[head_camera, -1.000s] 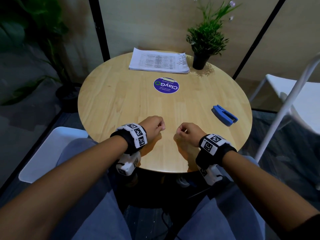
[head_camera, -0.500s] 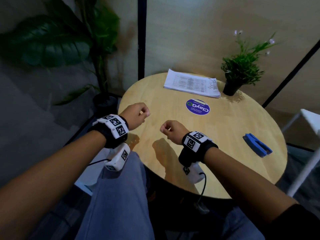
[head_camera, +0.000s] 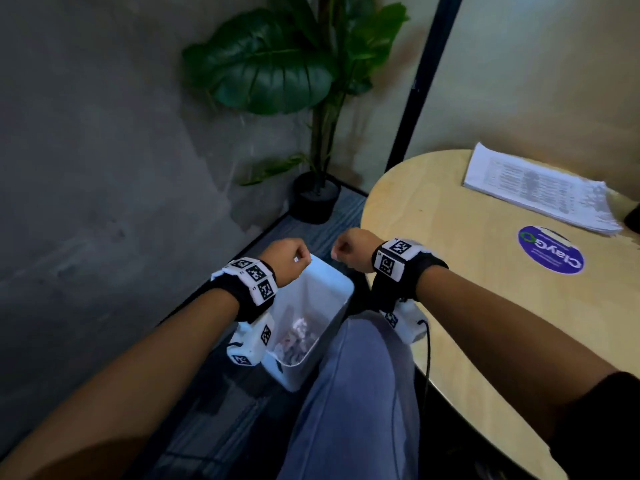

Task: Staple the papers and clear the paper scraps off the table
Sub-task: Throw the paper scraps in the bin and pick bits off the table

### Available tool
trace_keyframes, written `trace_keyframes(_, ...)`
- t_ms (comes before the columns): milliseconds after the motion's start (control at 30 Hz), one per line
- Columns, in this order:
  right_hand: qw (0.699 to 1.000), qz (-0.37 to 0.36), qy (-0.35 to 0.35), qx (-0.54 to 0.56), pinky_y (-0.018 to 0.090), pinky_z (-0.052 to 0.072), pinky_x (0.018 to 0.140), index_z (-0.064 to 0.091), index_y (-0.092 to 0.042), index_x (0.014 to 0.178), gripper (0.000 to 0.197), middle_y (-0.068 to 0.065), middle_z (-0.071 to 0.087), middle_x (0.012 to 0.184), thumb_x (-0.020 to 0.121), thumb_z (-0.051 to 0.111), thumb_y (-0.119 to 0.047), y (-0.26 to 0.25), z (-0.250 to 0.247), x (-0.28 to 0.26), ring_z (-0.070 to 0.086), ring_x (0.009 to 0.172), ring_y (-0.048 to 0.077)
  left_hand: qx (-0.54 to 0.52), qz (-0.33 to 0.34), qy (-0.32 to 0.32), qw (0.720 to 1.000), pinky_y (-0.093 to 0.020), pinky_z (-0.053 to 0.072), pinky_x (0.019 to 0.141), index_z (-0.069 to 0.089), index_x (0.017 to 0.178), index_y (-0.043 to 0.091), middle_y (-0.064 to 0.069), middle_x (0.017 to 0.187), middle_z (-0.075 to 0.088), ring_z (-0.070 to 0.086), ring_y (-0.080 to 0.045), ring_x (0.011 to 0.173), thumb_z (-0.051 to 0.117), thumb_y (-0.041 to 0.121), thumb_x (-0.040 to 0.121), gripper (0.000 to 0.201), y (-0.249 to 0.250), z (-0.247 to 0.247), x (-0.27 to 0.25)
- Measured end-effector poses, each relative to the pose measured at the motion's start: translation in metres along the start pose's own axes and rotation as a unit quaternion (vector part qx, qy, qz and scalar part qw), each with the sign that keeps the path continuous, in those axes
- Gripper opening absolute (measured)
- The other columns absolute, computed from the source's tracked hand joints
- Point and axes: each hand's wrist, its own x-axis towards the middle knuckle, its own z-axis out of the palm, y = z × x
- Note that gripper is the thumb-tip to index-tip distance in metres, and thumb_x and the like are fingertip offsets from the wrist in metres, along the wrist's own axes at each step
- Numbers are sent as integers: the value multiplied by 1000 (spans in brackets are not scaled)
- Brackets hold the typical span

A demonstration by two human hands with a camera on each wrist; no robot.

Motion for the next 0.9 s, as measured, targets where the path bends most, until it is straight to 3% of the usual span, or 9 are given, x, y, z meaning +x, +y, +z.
trace_keyframes(200, 998, -1, -55, -18, 22, 50, 65, 74, -12, 83, 7, 5, 74, 93, 81, 68, -9, -1, 1, 24, 61, 77, 11, 7, -3, -30, 1000, -22, 44, 75, 69, 90, 5, -8, 98, 72, 63, -20, 87, 59, 13, 85, 14, -21, 14, 8)
trace_keyframes(333, 999, 8, -40, -20, 18, 49, 60, 73, -15, 72, 11, -4, 68, 67, 69, 82, -21, 1, 9, 34, 60, 62, 6, 17, -5, -21, 1000, -19, 43, 70, 71, 84, 5, -8, 91, 73, 56, -10, 72, 66, 11, 79, 9, -24, 15, 12)
trace_keyframes(467, 998, 15, -64, 19, 26, 57, 63, 73, -6, 89, 13, 5, 69, 75, 85, 62, -2, 0, 15, 37, 65, 66, 20, 22, -19, -39, 999, -17, 45, 66, 72, 90, 5, -7, 90, 73, 52, -3, 54, 58, 1, 84, 16, -25, 15, 13)
trace_keyframes(533, 997, 2, -72, -3, 25, 57, 71, 72, -4, 100, 23, 10, 68, 86, 87, 56, 5, -1, 17, 38, 68, 82, 24, 19, -34, -59, 998, -20, 50, 74, 71, 103, 7, -9, 100, 73, 61, -10, 65, 45, -8, 86, 34, -25, 16, 14)
trace_keyframes(600, 997, 2, -75, 5, 22, 56, 69, 72, -2, 99, 22, 15, 70, 88, 85, 57, 6, -1, 16, 38, 69, 79, 24, 11, -48, -62, 997, -20, 51, 75, 69, 108, 6, -10, 102, 73, 65, -16, 70, 46, -8, 86, 35, -26, 18, 14)
trace_keyframes(667, 996, 13, -84, 1, 22, 55, 59, 74, -3, 87, 8, 13, 71, 76, 82, 67, -4, -2, 14, 37, 66, 62, 19, 0, -78, -67, 995, -22, 54, 64, 71, 97, 3, -10, 89, 73, 63, -15, 56, 54, -3, 86, 21, -26, 19, 15)
trace_keyframes(733, 997, 10, -67, -32, 21, 51, 55, 72, -9, 73, 18, 4, 68, 60, 81, 72, -24, -3, 13, 36, 61, 46, 10, 20, -92, -78, 993, -22, 52, 54, 71, 78, 3, -7, 70, 71, 62, -13, 46, 64, 9, 85, 11, -25, 18, 15)
trace_keyframes(800, 997, 8, -51, -56, 20, 47, 53, 69, -12, 70, 31, -1, 64, 54, 88, 61, -36, -2, 13, 33, 54, 36, 2, 47, -90, -68, 993, -18, 45, 48, 62, 61, 6, -3, 53, 64, 53, -4, 33, 64, 26, 86, 32, -25, 19, 16)
trace_keyframes(900, 997, 1, -59, -52, 27, 56, 73, 72, -10, 93, 14, 7, 74, 81, 88, 60, -16, -4, 11, 30, 68, 66, 11, 61, -90, -32, 994, -18, 39, 45, 54, 71, 12, -1, 51, 58, 49, -8, 32, 55, 28, 93, 27, -21, 21, 15)
